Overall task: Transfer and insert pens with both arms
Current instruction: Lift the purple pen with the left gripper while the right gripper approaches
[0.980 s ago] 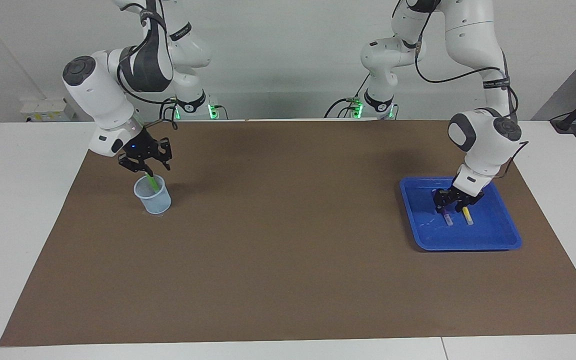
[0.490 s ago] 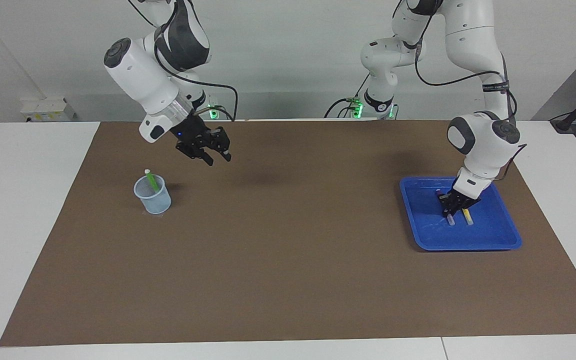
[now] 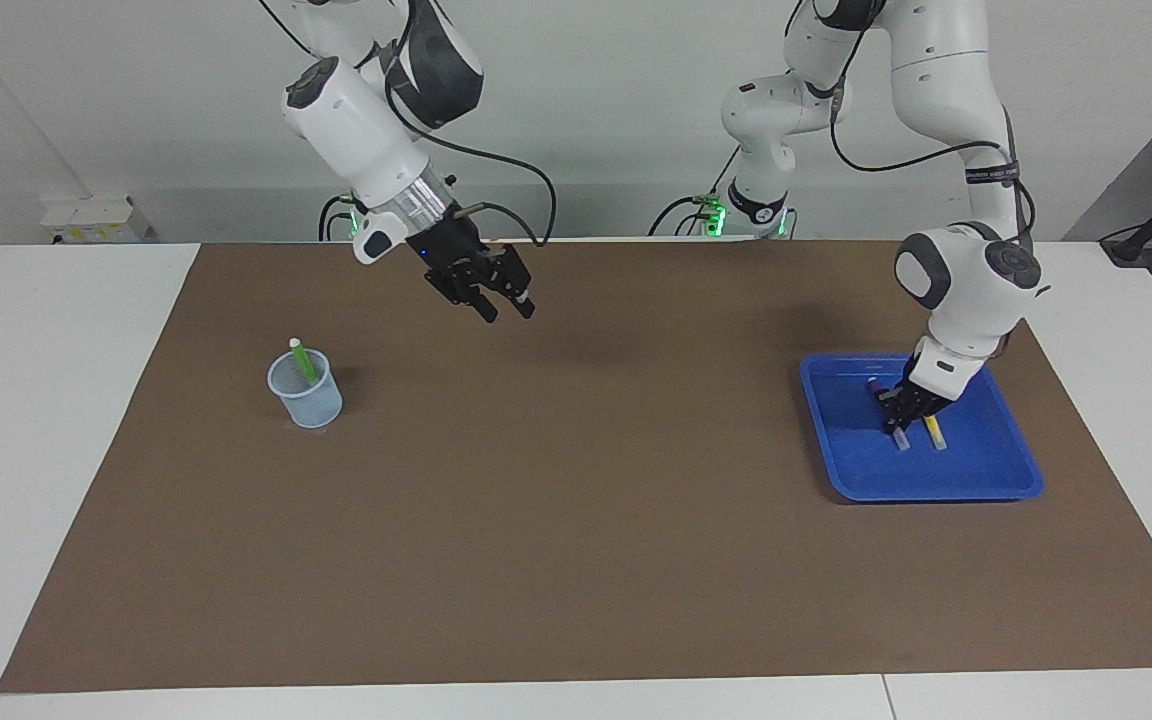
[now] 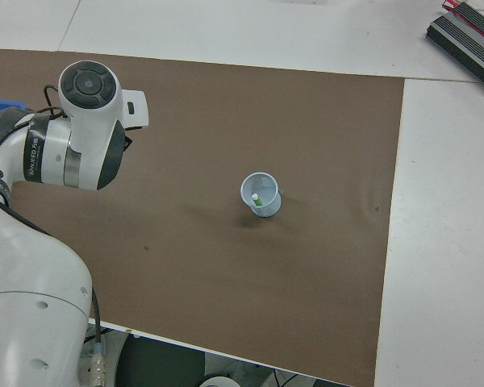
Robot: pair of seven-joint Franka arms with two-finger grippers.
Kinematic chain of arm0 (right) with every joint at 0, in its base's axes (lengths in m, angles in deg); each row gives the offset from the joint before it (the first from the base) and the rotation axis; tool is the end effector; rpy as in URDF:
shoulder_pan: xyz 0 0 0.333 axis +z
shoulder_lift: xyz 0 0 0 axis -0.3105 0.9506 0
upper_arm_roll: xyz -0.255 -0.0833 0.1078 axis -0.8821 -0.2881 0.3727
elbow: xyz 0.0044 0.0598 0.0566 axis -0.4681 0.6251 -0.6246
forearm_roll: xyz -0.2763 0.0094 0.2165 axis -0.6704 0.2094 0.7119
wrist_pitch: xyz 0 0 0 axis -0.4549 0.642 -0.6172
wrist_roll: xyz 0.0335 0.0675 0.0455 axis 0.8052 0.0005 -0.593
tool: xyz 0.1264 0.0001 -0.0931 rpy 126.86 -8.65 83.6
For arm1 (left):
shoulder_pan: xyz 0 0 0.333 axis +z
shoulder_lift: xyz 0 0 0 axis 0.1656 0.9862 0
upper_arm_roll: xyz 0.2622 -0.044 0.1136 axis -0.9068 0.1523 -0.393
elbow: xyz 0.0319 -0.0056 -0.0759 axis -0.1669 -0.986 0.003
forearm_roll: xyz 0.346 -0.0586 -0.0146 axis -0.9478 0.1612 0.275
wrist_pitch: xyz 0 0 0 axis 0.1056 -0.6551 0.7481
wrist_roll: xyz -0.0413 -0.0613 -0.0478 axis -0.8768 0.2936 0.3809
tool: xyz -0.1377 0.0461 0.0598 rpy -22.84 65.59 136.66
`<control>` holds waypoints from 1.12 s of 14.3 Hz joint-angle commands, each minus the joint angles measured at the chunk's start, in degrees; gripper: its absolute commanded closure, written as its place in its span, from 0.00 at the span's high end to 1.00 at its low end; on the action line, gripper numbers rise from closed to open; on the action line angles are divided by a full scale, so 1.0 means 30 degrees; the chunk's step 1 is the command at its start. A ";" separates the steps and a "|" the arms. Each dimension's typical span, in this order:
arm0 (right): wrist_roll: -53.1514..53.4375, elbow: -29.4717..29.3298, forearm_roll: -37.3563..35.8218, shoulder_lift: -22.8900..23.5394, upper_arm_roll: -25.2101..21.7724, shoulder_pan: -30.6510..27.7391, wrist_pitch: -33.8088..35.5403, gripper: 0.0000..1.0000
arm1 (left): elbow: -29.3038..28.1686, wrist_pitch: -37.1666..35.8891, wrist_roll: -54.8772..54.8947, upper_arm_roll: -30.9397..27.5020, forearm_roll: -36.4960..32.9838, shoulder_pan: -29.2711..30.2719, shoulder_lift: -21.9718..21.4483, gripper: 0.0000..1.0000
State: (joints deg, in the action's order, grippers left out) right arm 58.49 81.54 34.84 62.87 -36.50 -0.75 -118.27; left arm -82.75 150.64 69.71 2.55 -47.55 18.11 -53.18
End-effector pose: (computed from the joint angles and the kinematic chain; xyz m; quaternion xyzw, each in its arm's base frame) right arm 0.4876 0.2403 0.4594 -0.9331 0.2104 -0.0504 0.2871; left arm 0.5443 0.0536 0.2591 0.9986 0.0238 0.0422 0.0211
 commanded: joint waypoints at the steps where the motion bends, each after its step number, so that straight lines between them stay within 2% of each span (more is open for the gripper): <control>1: 0.1768 0.0170 0.1006 0.0516 -0.0063 0.1188 -0.2090 1.00 | 0.1560 -0.2450 -0.1284 -0.0006 -0.0154 -0.0339 0.0129 0.00; 8: 0.3094 0.0141 0.1037 0.2274 -0.0063 0.3709 -0.5285 1.00 | 0.3438 -0.7081 -0.5382 0.0023 0.0634 -0.1804 -0.0923 0.00; 12: 0.4207 0.0053 0.1067 0.2452 -0.0034 0.3770 -0.5702 1.00 | 0.3440 -0.8314 -0.9540 0.0053 0.2507 -0.2654 -0.1950 0.00; 16: 0.5029 0.0053 0.1067 0.2452 -0.0034 0.4033 -0.5847 1.00 | 0.3323 -0.9105 -1.2503 0.0053 0.5347 -0.2802 -0.2711 0.00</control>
State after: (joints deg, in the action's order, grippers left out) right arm 72.80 81.69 36.36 70.39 -36.67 10.81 -134.96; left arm -72.09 125.45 36.31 3.30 -34.87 10.24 -59.55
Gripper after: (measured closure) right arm 0.000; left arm 0.837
